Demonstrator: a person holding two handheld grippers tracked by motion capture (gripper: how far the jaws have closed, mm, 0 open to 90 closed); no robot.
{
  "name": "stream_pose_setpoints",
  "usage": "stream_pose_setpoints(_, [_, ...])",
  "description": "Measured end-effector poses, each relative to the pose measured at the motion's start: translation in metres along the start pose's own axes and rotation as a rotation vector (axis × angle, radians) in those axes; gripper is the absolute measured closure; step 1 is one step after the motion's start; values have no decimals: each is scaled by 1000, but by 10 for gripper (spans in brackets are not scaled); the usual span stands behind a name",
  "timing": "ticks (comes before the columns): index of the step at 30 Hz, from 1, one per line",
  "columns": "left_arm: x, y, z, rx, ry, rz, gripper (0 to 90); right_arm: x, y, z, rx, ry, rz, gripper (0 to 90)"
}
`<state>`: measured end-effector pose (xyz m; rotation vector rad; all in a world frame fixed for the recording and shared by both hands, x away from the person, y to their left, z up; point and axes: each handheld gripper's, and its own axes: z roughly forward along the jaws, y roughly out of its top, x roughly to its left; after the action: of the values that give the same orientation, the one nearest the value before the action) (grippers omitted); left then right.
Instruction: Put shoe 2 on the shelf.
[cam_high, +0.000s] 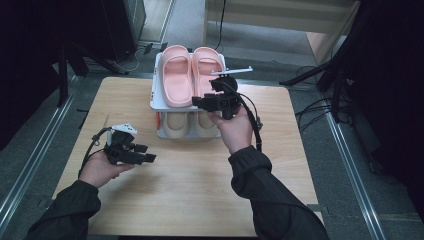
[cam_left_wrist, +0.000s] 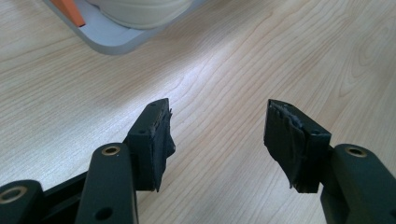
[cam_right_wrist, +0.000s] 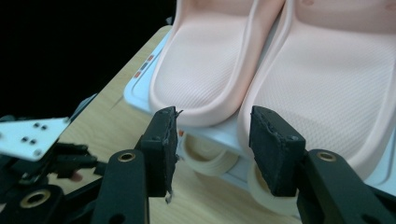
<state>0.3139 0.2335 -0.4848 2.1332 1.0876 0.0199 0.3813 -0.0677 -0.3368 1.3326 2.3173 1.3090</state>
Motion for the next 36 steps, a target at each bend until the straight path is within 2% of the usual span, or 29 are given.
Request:
stream_pose_setpoints(9, [2,-1,-1,1,3,-11,406,-4,-25,-11,15,57,-29,527])
stream_pose_setpoints(14, [1,-1,-1,-3,10,-8,405,-4,-47,-14,8,77,-104,493])
stream_pose_setpoints(18, [1,-1,-1,-2,12,-8,405,-6,-59,-15,12,97,-112,478])
stream_pose_setpoints(23, [1,-2,-1,1,11,-14,405,-10,-75,-16,-10,84,-145,466])
stream_pose_setpoints(26, [2,-2,0,4,12,-14,404,-16,-87,-15,-22,92,-124,466])
stream_pose_setpoints(36, [2,-3,0,9,9,-17,399,-35,-118,-10,16,119,-117,453])
